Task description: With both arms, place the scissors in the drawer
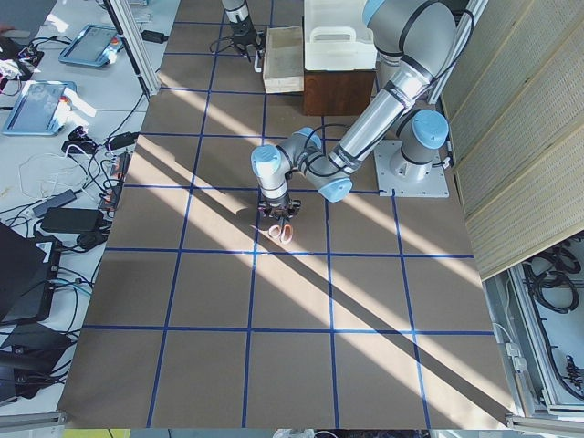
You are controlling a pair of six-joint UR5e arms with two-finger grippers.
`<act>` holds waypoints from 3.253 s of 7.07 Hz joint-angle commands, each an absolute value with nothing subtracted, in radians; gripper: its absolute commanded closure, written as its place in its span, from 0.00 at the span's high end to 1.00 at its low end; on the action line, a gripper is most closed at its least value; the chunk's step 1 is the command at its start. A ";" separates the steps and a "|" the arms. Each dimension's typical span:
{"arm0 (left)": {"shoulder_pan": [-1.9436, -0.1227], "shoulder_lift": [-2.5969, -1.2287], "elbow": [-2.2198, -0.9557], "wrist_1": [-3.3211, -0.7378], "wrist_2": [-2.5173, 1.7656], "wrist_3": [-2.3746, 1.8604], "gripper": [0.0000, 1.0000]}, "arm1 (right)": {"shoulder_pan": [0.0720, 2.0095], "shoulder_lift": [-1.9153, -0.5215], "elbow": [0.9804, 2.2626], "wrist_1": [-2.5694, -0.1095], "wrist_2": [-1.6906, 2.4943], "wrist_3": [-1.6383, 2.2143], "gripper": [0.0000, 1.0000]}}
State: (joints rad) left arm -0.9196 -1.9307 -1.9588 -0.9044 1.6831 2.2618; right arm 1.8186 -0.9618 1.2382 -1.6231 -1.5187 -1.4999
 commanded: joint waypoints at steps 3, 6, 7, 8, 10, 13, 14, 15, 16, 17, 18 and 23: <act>-1.004 -1.882 -1.822 -1.004 1.701 2.249 0.00 | 1.818 -0.940 1.200 -1.646 -1.519 -1.534 0.48; -1.095 -1.850 -1.703 -1.208 1.687 2.169 0.00 | 1.818 -0.946 1.207 -1.652 -1.505 -1.519 1.00; -1.133 -1.829 -1.698 -1.233 1.683 2.146 0.00 | 1.812 -0.963 1.206 -1.690 -1.514 -1.516 1.00; -1.165 -1.809 -1.698 -1.259 1.648 2.070 0.00 | 1.796 -1.010 1.206 -1.701 -1.516 -1.485 1.00; -1.285 -1.767 -1.684 -1.291 1.615 1.882 0.00 | 1.770 -1.116 1.218 -1.694 -1.520 -1.232 1.00; -1.443 -1.746 -1.652 -1.351 1.552 1.601 0.00 | 1.695 -1.396 1.417 -1.644 -1.523 -0.865 1.00; -1.521 -1.737 -1.651 -1.351 1.551 1.495 0.00 | 1.681 -1.492 1.475 -1.641 -1.531 -0.747 1.00; -1.596 -1.735 -1.646 -1.350 1.542 1.385 0.00 | 1.678 -1.553 1.505 -1.596 -1.532 -0.580 1.00; -1.680 -1.739 -1.632 -1.350 1.533 1.253 0.00 | 1.681 -1.604 1.506 -1.519 -1.532 -0.401 1.00; -1.762 -1.743 -1.618 -1.348 1.534 1.174 0.00 | 1.683 -1.639 1.509 -1.462 -1.548 -0.230 1.00; -1.829 -1.747 -1.620 -1.348 1.532 1.082 0.00 | 1.680 -1.653 1.519 -1.407 -1.563 -0.182 1.00; -1.942 -1.802 -1.620 -1.315 1.465 1.012 0.00 | 1.684 -1.663 1.554 -1.503 -1.557 0.076 1.00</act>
